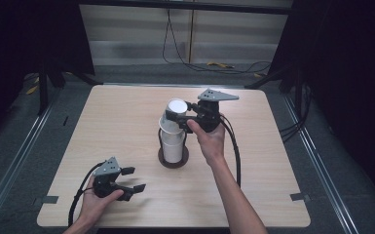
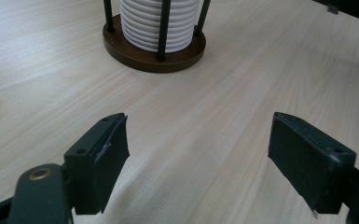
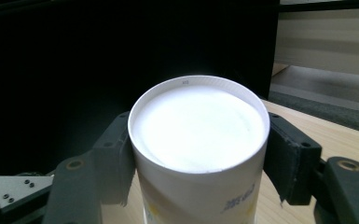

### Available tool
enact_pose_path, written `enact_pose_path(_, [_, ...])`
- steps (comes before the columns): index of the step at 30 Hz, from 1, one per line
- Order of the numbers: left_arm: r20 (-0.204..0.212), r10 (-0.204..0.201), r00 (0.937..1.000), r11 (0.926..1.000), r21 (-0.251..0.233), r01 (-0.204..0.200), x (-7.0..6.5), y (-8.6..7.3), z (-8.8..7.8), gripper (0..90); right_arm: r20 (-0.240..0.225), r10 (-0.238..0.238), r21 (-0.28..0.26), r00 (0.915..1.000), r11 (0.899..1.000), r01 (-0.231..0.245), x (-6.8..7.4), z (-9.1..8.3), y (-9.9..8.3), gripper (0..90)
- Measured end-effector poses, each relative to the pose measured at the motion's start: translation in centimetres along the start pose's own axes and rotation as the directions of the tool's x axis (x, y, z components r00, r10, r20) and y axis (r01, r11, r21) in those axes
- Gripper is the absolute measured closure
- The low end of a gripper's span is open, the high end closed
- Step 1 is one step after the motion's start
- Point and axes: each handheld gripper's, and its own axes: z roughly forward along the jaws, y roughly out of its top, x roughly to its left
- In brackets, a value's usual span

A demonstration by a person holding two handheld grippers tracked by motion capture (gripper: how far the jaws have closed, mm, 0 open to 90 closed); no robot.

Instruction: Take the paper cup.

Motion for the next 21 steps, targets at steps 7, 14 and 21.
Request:
enact_pose_path(7, [0.004, 0.001, 1.0000, 1.0000, -0.010, -0.001, 0.0, 0.0, -0.2, 19.9, -0.006, 0.031, -0.019, 0.9995, 0.999, -0.031, -0.1, -0.5, -0.2, 33.8])
enact_pose_path(14, [0.003, 0.007, 1.0000, 0.9999, -0.014, -0.007, -0.2, 0.2, -0.3, 19.9, -0.014, 0.063, -0.052, 0.9979, 0.997, -0.064, -0.3, -0.9, 0.1, 33.9])
enact_pose_path(21, [0.006, 0.013, 0.9999, 0.9998, -0.014, -0.013, -0.3, 0.3, -0.2, 19.9, 0.000, 0.063, -0.052, 0.9980, 0.997, -0.063, -0.5, -1.4, 0.4, 34.1])
